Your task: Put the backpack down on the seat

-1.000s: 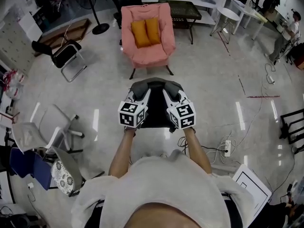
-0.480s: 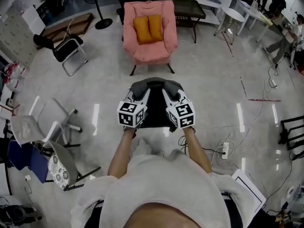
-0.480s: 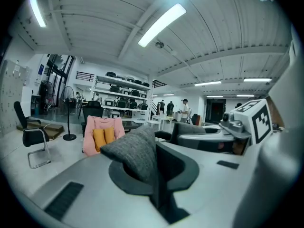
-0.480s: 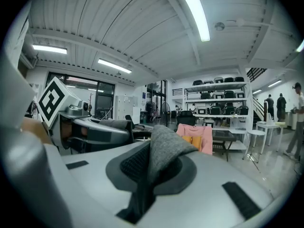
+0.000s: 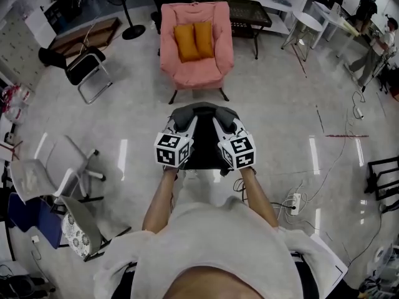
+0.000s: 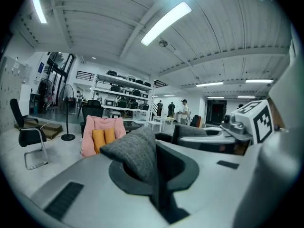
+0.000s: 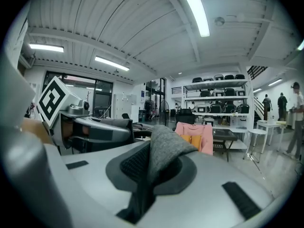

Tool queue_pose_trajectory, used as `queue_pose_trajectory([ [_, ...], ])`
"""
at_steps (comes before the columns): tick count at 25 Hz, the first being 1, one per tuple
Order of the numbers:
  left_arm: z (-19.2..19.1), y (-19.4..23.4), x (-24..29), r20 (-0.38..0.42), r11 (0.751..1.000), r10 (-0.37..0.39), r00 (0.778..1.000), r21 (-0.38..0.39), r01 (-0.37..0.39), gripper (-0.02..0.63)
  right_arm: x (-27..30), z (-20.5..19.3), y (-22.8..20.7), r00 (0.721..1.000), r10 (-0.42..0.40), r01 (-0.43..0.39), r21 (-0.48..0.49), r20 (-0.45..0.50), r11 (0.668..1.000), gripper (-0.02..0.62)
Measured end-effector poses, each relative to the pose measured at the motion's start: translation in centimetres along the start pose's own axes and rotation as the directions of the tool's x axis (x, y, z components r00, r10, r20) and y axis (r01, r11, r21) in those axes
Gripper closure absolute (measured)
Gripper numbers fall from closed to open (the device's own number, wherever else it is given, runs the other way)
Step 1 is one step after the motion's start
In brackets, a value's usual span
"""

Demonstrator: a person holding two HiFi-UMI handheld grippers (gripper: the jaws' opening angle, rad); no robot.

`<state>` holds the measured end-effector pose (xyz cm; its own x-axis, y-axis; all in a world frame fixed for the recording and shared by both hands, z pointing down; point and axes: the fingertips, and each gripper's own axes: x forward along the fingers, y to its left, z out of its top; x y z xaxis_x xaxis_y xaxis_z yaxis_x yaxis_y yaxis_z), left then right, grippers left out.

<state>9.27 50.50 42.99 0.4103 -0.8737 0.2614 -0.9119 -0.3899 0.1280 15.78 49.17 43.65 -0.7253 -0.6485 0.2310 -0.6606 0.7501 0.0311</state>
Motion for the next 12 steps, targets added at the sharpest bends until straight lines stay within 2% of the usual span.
queue_pose_trajectory([
  [12,3.9,11.0,10.5,0.004,0.998,-0.051,0.999,-0.040,0.052,0.577,13.4,2.9,-7.0,0.999,-0.044,0.044,0.001,-0.032,0.999,0.569],
])
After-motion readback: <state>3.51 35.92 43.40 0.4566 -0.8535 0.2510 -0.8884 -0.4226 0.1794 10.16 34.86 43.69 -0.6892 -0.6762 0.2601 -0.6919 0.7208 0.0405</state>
